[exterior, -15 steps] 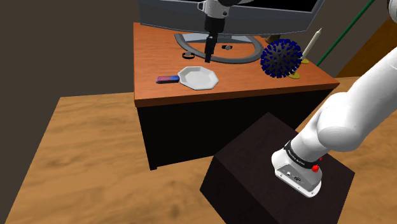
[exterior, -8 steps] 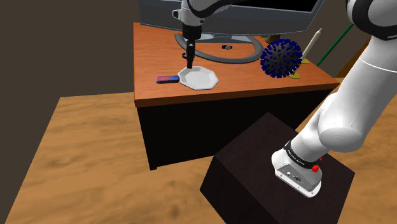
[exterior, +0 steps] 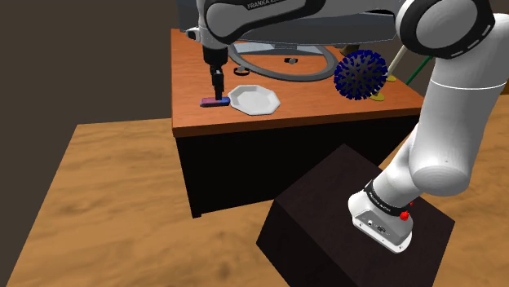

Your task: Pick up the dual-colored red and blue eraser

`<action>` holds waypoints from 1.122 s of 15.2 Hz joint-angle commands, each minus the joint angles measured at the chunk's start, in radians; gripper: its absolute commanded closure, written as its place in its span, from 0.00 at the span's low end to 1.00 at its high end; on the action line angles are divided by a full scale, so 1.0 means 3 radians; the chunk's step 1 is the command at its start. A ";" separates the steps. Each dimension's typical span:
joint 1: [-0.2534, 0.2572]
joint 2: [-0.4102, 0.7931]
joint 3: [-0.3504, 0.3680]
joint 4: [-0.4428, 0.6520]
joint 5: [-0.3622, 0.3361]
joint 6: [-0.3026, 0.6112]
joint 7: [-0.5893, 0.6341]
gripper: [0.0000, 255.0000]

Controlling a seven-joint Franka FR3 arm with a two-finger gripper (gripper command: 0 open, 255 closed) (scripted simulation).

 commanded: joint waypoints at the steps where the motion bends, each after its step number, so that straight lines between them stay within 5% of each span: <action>1: 0.0014 0.0055 0.0010 -0.0004 -0.0017 0.0063 -0.0025 0.00; 8: 0.0016 0.0135 0.0004 -0.0140 -0.0029 0.0278 -0.0016 0.00; 9: 0.0019 0.0138 0.0005 -0.0133 -0.0030 0.0275 -0.0012 1.00; 17: 0.0021 0.0138 0.0006 -0.0136 -0.0030 0.0278 -0.0010 1.00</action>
